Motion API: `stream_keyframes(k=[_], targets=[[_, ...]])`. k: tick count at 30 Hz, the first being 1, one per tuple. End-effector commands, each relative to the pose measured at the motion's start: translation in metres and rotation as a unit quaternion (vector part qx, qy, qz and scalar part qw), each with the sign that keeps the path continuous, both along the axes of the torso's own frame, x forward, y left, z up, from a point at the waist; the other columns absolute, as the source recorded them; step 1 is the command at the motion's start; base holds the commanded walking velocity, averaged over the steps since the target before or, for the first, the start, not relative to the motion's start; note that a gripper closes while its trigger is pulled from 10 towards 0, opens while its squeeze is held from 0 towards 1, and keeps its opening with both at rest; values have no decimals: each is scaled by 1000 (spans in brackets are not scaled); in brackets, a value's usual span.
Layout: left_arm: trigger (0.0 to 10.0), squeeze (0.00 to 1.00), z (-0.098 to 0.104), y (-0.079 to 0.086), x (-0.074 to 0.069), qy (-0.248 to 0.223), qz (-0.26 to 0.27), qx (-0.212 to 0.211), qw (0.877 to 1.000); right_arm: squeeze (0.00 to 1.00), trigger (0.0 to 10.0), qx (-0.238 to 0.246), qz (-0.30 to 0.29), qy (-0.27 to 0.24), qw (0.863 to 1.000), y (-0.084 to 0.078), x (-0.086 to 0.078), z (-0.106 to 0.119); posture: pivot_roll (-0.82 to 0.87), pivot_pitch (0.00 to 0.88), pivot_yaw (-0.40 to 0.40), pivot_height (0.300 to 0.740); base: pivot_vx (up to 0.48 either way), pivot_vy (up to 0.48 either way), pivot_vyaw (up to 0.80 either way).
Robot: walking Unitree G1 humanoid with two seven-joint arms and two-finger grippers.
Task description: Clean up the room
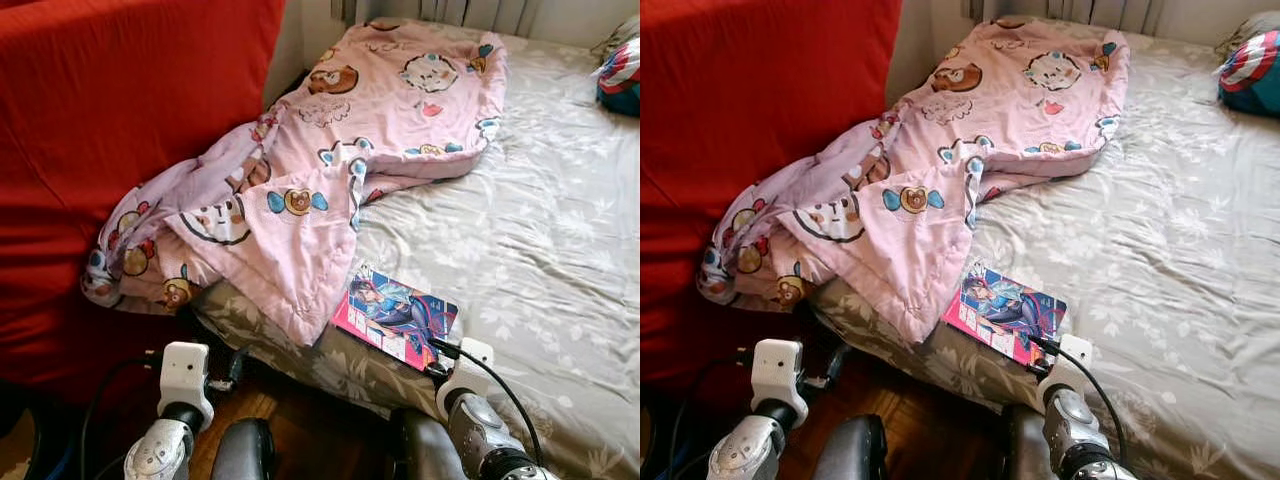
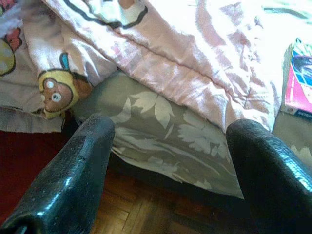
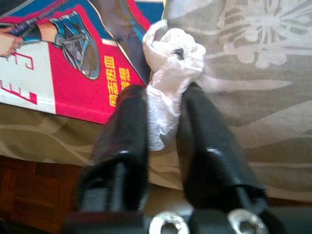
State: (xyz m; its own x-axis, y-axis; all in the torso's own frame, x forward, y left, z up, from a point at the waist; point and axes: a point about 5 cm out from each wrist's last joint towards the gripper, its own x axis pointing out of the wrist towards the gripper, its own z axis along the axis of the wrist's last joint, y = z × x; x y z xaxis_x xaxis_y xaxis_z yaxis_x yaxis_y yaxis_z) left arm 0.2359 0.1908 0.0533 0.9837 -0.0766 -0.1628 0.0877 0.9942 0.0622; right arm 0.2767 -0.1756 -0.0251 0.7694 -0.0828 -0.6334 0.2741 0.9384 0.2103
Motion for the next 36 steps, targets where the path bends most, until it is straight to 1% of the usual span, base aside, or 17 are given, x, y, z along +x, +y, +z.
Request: stream_keyframes(k=[1,7,11,13,14,19,20,21,22,23,25,27,28,30,31,32,36], targets=[[10000,0,-4,2,-1,7,2,7,1000,0,0,-2,0,15,1000,-1,-7,-6,98,83,2,606,0,0,0],[10000,0,-8,0,5,7,4,5,1000,0,0,-8,-9,17,1000,-6,-10,-7,83,56,-1,606,0,0,0],[10000,0,-10,-2,8,7,4,2,1000,0,0,-18,-17,2,1000,-11,-11,-6,73,43,-5,606,0,0,0],[10000,0,-12,-2,9,9,8,-2,1000,0,0,-12,-23,-16,1000,-13,-10,-5,68,35,-7,606,0,0,0],[10000,0,-15,0,9,14,17,-9,1000,0,0,-6,-19,-36,999,-13,-11,-3,60,30,-7,606,0,0,0],[10000,0,-28,5,7,33,42,-27,998,0,0,-14,-8,-63,998,-12,-17,-5,23,14,-6,606,0,0,0],[10000,0,-36,7,6,47,53,-33,997,0,1020,-12,-12,-70,997,-13,-22,-7,17,8,-5,606,0,0,0],[10000,0,-41,7,5,57,59,-37,996,0,2078,-15,-12,-66,998,-14,-27,-9,11,6,-5,606,0,0,0],[10000,0,-44,8,4,62,61,-38,995,0,4902,-17,-9,-61,998,-14,-29,-11,3,3,-6,606,0,0,0],[10000,0,-46,8,4,67,64,-40,995,0,10000,-16,-4,-57,998,-13,-31,-13,1,2,-5,606,0,0,0],[10000,0,-51,8,3,77,72,-48,993,0,10000,-13,13,-50,999,-11,-37,-18,-2,0,-6,606,0,0,0],[10000,0,-53,9,2,81,74,-49,993,0,10000,-13,18,-48,999,-9,-38,-19,-3,0,-6,606,0,0,0],[10000,0,-58,10,1,89,77,-49,992,0,10000,-9,21,-45,999,-8,-41,-21,-4,0,-7,606,0,0,0],[10000,0,-63,11,-1,101,80,-46,991,0,10000,-15,34,-23,999,-7,-45,-26,-5,0,-9,616,0,0,0],[10000,0,-67,12,-2,109,83,-46,989,0,10000,-32,46,0,998,-8,-49,-29,-4,0,-11,626,0,0,0],[10000,0,-67,12,-2,109,83,-46,989,0,10000,-32,46,0,998,-8,-49,-29,-4,0,-11,626,0,0,0],[10000,0,-79,16,-10,138,94,-51,985,0,10000,-35,75,12,996,-3,-51,-32,7,0,-22,656,0,0,0]])
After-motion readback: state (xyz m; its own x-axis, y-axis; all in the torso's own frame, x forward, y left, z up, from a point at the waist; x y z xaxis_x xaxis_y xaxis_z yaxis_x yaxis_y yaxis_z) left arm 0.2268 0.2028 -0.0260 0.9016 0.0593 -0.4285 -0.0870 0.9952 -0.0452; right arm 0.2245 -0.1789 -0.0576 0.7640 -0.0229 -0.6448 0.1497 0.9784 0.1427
